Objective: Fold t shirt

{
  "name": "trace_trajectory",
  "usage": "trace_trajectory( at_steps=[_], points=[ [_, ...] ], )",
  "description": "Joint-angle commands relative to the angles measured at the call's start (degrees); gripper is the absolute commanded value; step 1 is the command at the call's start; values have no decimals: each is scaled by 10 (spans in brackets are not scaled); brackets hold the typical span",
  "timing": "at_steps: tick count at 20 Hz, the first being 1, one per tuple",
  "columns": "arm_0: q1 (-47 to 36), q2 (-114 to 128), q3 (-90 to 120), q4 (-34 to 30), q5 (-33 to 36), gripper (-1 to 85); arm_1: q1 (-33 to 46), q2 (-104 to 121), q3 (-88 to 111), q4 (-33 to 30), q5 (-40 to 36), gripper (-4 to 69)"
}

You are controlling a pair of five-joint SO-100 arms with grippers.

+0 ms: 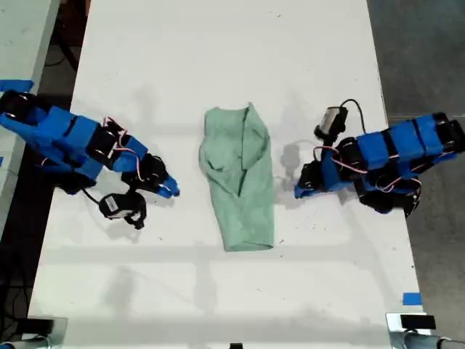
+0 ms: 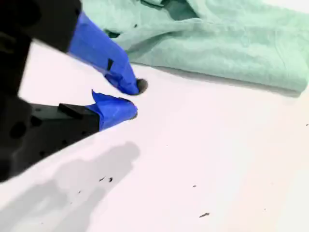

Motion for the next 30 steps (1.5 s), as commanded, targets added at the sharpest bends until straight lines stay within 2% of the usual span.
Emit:
trace_trajectory(
  at_steps=[1, 3, 5, 10, 11, 12, 15, 18, 19, 20, 22, 25, 28, 30],
  points=[
    [43, -301, -323, 7, 47, 253, -62, -191, -184, -29, 4, 350],
    [54, -465, -511, 40, 72, 263, -94, -236, -210, -41, 11, 361],
    [58, -599, -698, 92, 88, 268, -117, -250, -221, -42, 23, 336],
    [45, -671, -705, 33, 98, 254, -142, -290, -278, -43, 15, 330],
    [44, -685, -706, 7, 116, 202, -143, -305, -295, -43, 10, 329],
    [44, -695, -706, -8, 120, 0, -144, -317, -310, -39, 7, 327],
    [51, -699, -703, -13, 120, -1, -141, -348, -320, -47, 5, 319],
    [53, -699, -703, -18, 120, -1, -132, -398, -320, -89, -3, 294],
    [53, -699, -703, -18, 120, -1, -130, -414, -320, -101, -3, 216],
    [54, -699, -703, -18, 121, -1, -128, -432, -320, -112, 0, 15],
    [55, -696, -703, -18, 122, -1, -127, -475, -337, -123, 0, 4],
    [88, -669, -703, -15, 121, -1, -156, -539, -466, -78, -11, 4],
    [144, -583, -702, -16, 103, -1, -185, -605, -745, 51, -59, 3],
    [147, -485, -678, 3, 95, -1, -164, -562, -797, 57, -108, 3]
  ],
)
